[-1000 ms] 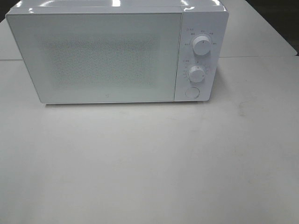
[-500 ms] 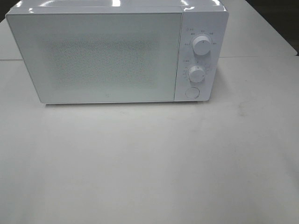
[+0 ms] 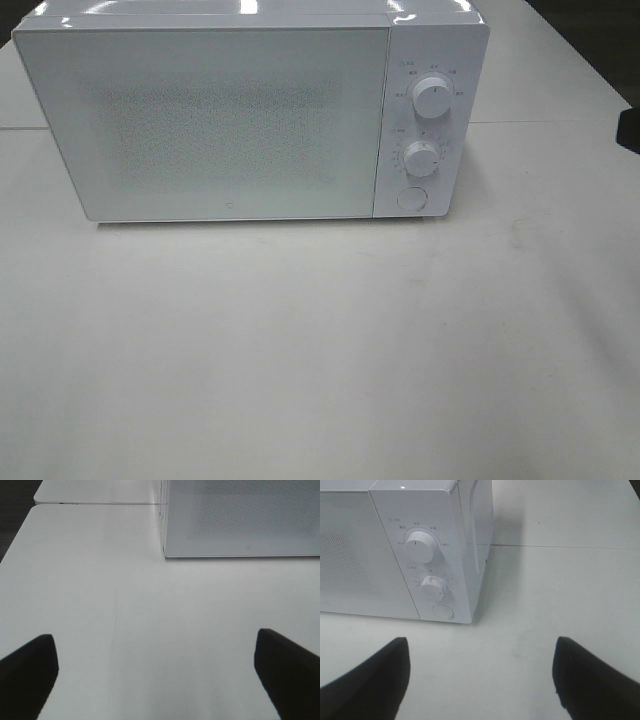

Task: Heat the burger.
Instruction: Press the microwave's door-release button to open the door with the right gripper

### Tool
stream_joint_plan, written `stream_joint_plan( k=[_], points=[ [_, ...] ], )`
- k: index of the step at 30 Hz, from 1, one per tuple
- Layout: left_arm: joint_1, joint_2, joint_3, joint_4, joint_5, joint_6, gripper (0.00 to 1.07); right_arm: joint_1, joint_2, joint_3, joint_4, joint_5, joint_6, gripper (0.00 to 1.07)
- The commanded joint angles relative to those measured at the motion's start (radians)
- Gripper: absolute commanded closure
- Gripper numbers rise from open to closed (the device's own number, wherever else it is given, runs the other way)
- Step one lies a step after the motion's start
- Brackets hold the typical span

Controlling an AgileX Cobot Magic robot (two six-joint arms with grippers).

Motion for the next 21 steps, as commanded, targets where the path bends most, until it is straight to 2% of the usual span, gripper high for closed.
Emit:
stream_joint_plan(
  k=[1,9,11,14,21],
  points=[
    [0.000,-0.023,0.003,-0.007,-0.009,-0.005,0.07,-0.004,0.054,0.009,-0.004,-0.097,0.003,0.32],
    [0.000,-0.023,0.003,-0.007,-0.009,-0.005,0.07,-0.004,0.235,0.067,-0.003,-0.369,0.002,0.32],
    [0.000,-0.023,0.003,-0.007,-0.009,-0.005,0.07,-0.004,0.313,0.098,-0.003,-0.492,-0.011,0.32],
    [0.000,-0.023,0.003,-0.007,-0.009,-0.005,0.07,-0.004,0.330,0.104,-0.003,-0.518,-0.016,0.32],
    [0.000,-0.023,0.003,-0.007,-0.009,-0.005,0.07,-0.002,0.480,0.160,-0.001,-0.764,-0.048,0.32]
  ],
)
